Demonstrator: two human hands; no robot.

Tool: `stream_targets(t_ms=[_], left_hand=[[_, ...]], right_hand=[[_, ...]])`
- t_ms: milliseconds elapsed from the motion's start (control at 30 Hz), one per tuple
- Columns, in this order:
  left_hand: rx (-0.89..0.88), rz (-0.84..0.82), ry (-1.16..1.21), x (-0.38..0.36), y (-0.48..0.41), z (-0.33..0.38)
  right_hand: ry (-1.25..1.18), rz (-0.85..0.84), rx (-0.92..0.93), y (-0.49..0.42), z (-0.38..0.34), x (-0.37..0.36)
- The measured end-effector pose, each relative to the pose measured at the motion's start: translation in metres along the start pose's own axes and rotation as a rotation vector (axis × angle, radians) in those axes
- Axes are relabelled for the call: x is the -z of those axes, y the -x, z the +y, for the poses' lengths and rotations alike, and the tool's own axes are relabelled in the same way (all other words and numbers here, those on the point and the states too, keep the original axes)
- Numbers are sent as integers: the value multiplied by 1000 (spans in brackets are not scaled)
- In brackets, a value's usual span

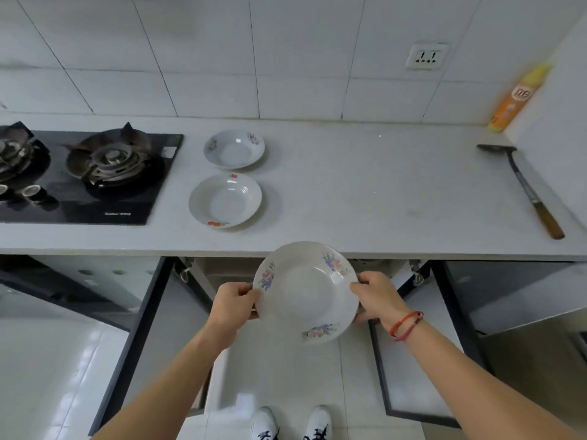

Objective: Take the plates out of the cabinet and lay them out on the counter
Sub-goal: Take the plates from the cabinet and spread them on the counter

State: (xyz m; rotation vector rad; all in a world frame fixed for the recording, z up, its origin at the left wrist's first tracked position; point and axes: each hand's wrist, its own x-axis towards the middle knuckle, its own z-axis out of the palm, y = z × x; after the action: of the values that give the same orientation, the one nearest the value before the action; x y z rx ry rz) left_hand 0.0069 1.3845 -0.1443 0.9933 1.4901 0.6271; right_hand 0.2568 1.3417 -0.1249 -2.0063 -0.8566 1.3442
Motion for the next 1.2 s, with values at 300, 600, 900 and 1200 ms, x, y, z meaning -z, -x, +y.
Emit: stream_targets(t_ms=[300, 600, 900, 1200], left_hand=[[-47, 47, 3, -19, -1, 28], [-82, 59, -10, -32, -19, 61], [-41, 32, -3, -34, -90, 89], [-15, -32, -71, -32, -185, 120]], right_hand=[[24, 15, 82, -8, -20, 25], [-15, -12, 93, -31, -41, 46], [6, 30, 77, -95, -72, 45], [33, 91, 10, -173, -108, 35]])
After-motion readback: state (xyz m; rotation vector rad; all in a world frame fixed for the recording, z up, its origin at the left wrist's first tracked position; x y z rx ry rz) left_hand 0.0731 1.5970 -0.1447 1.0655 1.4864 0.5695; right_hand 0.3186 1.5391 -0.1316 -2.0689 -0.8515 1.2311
